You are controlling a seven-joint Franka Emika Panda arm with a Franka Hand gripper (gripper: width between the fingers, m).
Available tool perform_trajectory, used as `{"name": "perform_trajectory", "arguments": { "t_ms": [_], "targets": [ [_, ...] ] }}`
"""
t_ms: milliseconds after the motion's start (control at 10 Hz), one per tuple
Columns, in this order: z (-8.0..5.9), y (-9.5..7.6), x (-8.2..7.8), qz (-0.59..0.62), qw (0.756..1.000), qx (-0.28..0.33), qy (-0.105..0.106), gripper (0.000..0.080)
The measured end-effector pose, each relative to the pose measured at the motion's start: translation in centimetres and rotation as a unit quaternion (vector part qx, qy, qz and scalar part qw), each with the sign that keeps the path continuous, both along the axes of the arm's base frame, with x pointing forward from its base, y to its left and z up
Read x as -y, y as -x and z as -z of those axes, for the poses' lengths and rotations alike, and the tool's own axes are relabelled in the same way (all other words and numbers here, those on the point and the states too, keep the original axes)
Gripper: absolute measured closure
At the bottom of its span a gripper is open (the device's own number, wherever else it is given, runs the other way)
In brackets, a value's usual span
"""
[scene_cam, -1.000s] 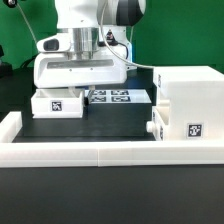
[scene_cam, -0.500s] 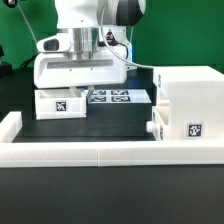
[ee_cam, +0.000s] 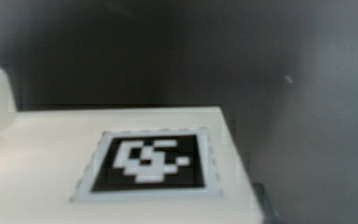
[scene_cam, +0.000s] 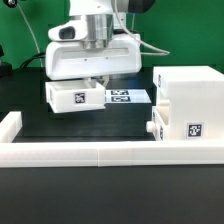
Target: Assemble drawer
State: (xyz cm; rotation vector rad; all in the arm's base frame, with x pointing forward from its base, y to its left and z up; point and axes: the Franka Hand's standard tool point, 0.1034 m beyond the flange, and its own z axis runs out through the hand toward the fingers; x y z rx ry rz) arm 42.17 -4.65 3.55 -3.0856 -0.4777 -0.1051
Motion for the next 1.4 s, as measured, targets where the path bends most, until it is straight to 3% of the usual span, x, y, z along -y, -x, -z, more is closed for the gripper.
{"name": "perform_trajectory", "arguments": {
  "t_ms": [200,600,800,1000,1100,1300,1400],
  "targets": [
    [-1.8,-2.3,-0.9,-0.026,1.0,-0.005,-0.001,0.0758],
    [-1.1,-1.7,-0.6,-0.143,0.99,-0.003,0.007,0.0757],
    [-1.1,-3.0,-0.2,-0.271,0.962,-0.008,0.012,0.0757],
    [-2.0,-5.9,-0.2,-0.41,0.912,-0.017,0.025,0.0757],
    [-2.4,-6.9,-0.2,-0.434,0.9,-0.016,0.029,0.0757],
    [-2.2,-6.5,0.0,-0.49,0.871,-0.017,0.029,0.0757],
    [-2.2,-6.5,0.0,-0.489,0.872,-0.017,0.029,0.0757]
  ]
}}
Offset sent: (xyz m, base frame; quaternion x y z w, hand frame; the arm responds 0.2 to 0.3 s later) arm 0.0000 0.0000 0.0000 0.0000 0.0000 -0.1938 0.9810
